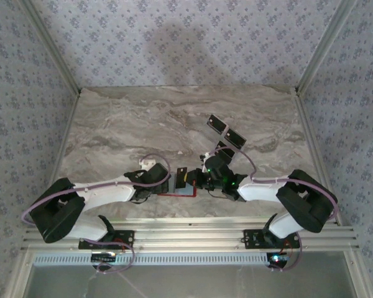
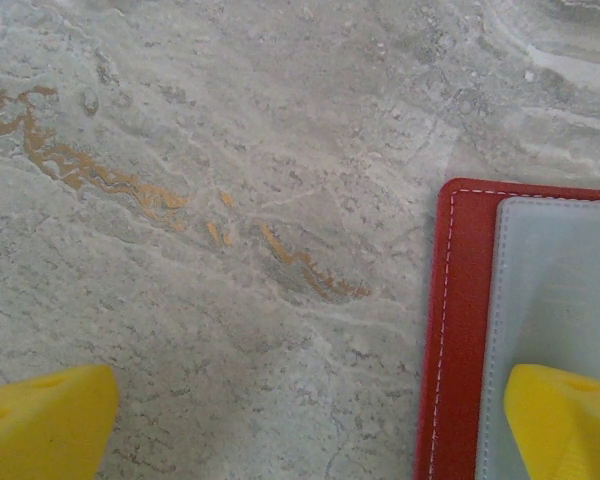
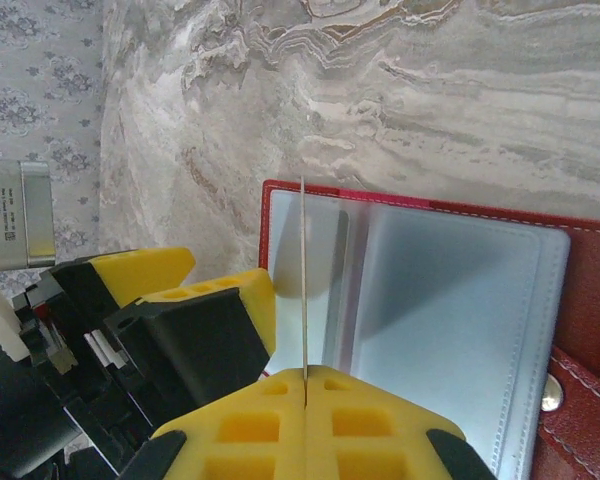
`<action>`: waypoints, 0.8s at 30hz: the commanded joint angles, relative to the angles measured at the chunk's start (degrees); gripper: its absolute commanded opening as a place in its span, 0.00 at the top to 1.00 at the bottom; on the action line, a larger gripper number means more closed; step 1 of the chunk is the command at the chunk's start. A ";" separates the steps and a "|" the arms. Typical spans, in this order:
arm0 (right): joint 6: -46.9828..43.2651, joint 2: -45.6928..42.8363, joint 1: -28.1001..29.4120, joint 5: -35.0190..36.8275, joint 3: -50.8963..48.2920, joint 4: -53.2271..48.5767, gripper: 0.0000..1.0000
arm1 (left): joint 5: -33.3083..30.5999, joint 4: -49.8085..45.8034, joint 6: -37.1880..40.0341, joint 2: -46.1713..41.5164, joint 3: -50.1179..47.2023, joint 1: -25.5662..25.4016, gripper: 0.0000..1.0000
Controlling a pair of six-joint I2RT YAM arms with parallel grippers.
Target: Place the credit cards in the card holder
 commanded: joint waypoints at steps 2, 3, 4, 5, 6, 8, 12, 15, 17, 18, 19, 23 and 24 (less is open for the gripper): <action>0.13 0.16 0.58 1.72 0.27 -1.09 1.00 | -0.39 -3.09 0.01 -0.06 -1.69 -0.32 0.00; 0.11 0.36 0.58 1.71 0.35 -0.99 1.00 | -0.41 -2.97 -0.07 -0.04 -1.69 -0.32 0.00; 0.14 0.74 0.64 1.75 0.47 -0.86 1.00 | -0.44 -3.03 -0.06 -0.04 -1.63 -0.32 0.00; 0.29 1.13 0.66 1.77 0.45 -0.54 1.00 | -0.38 -3.03 -0.02 -0.04 -1.66 -0.32 0.00; 0.42 1.48 0.66 1.68 0.62 -0.13 1.00 | -0.33 -2.88 -0.07 -0.04 -1.67 -0.32 0.00; 0.50 2.25 0.83 1.59 0.86 0.42 1.00 | -0.34 -2.94 -0.08 0.05 -1.70 -0.32 0.00; 0.61 3.51 1.13 1.42 1.35 1.03 1.00 | -0.32 -2.95 -0.06 0.03 -1.69 -0.32 0.00; 0.78 4.10 1.11 1.18 1.45 1.62 1.00 | -0.38 -2.95 -0.03 0.05 -1.70 -0.32 0.00; 0.79 4.06 1.24 1.24 1.45 1.67 1.00 | -0.30 -2.95 -0.08 -0.04 -1.79 -0.39 0.00; 0.79 3.83 1.20 1.23 1.30 1.66 1.00 | -0.37 -2.94 -0.07 -0.07 -1.79 -0.37 0.00; 0.75 3.57 1.27 1.31 1.18 1.64 1.00 | -0.29 -2.95 -0.08 -0.11 -1.88 -0.37 0.01; 0.69 1.44 1.21 2.26 0.42 0.55 1.00 | -0.43 -3.01 -0.19 -0.34 -2.05 -0.34 0.00; 0.60 0.82 1.20 2.46 0.26 0.14 1.00 | -0.38 -2.95 -0.18 -0.33 -2.14 -0.37 0.00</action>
